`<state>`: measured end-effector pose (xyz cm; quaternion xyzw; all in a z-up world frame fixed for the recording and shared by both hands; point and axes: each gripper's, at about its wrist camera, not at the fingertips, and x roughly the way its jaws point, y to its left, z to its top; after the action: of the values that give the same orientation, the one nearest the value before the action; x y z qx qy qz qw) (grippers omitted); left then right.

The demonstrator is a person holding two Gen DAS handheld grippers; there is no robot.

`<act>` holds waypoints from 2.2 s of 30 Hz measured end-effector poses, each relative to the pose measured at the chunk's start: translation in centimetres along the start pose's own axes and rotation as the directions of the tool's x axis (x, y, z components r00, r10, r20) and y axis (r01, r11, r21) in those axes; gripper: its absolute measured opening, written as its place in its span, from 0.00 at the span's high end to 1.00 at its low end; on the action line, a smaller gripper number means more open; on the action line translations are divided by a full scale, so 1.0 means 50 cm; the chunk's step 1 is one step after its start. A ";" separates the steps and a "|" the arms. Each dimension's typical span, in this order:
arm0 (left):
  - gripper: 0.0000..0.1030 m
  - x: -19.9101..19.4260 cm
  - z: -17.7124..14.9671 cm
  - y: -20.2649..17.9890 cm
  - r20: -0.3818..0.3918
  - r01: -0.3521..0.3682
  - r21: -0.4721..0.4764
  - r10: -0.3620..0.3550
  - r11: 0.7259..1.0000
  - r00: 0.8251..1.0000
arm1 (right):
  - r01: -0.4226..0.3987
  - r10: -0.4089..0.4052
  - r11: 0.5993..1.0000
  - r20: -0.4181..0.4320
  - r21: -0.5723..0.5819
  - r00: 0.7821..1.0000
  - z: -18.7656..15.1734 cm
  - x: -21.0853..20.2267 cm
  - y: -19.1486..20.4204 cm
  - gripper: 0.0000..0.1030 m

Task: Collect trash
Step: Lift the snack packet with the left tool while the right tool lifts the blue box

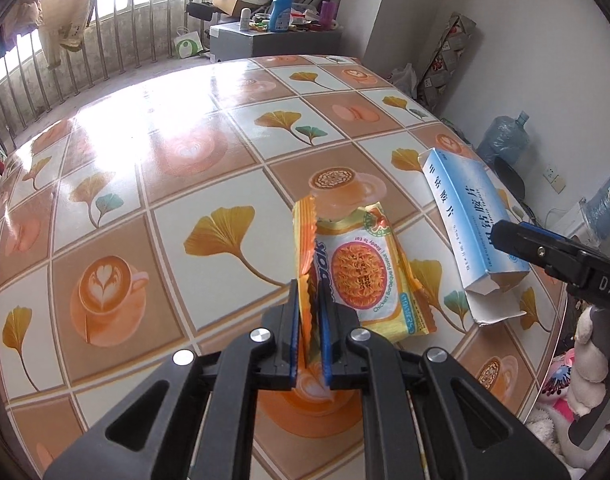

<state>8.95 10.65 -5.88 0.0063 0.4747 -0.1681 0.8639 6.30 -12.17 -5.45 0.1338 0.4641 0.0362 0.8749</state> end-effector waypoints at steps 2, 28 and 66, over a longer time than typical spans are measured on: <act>0.92 0.001 -0.001 -0.001 0.001 -0.009 0.002 0.009 1.000 1.000 | 0.017 -0.017 1.000 -0.004 -0.002 1.000 0.000 0.007 0.006 0.23; 0.92 -0.006 -0.011 0.007 0.001 -0.032 -0.009 0.032 0.999 0.999 | 0.125 -0.130 0.980 -0.018 -0.157 0.991 0.000 0.051 0.061 0.18; 0.92 0.015 0.005 -0.003 -0.020 -0.092 0.012 0.092 0.996 0.996 | 0.048 -0.048 0.987 0.002 -0.155 0.999 -0.029 0.028 0.014 0.18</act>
<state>9.46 10.25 -6.33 0.0348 0.4820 -0.1309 0.8657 5.94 -10.95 -7.19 0.0541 0.4637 0.0511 0.8829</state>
